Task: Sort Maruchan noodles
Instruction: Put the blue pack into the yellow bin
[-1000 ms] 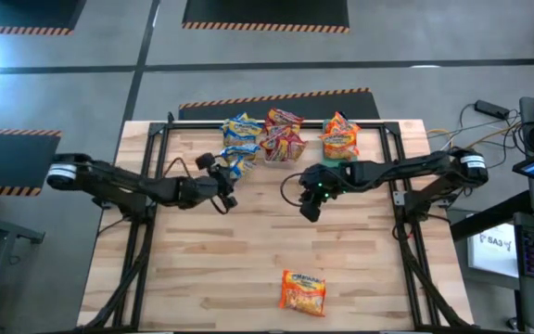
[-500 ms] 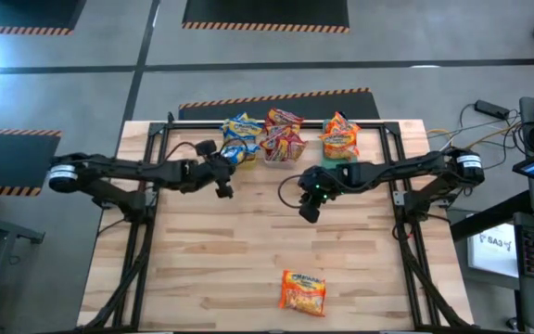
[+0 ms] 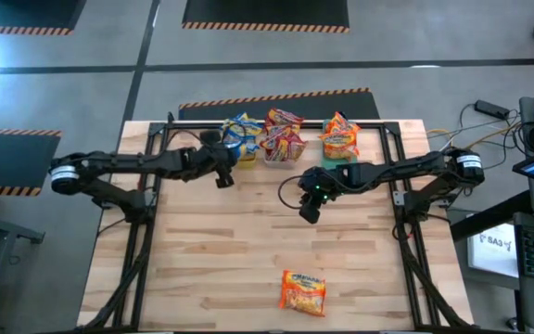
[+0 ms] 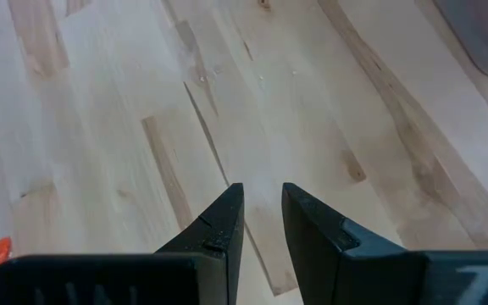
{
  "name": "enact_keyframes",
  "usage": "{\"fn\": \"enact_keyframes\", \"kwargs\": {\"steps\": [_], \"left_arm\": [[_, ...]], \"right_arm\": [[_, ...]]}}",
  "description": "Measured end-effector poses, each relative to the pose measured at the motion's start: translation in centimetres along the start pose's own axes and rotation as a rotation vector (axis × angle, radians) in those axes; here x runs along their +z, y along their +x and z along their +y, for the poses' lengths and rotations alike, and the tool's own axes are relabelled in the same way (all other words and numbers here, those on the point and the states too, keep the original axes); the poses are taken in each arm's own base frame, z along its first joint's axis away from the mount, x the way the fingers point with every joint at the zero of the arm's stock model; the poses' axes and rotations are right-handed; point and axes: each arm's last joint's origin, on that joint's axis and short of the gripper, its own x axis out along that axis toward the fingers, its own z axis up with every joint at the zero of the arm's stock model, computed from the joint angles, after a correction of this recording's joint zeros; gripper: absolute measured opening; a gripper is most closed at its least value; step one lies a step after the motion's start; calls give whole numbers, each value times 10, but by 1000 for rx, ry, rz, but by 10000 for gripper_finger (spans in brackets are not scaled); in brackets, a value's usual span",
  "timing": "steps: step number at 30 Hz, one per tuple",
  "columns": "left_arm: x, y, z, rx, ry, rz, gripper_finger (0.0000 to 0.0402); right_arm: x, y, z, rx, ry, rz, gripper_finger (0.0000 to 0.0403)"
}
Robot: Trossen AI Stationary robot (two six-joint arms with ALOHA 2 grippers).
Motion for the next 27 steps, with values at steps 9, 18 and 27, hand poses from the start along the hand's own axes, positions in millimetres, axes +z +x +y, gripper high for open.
{"fn": "enact_keyframes", "kwargs": {"steps": [9, 18, 27], "left_arm": [[-1, 24, 17, -124, -3, -5, 131], [1, 46, 23, -101, 46, -2, 131], [-4, 55, 34, -136, 32, -50, 131]], "right_arm": [[0, 0, 0, -1, 10, 2, 73], [-1, 0, 0, -2, 10, 6, 73], [-1, 1, -1, -3, 6, 7, 73]]}}
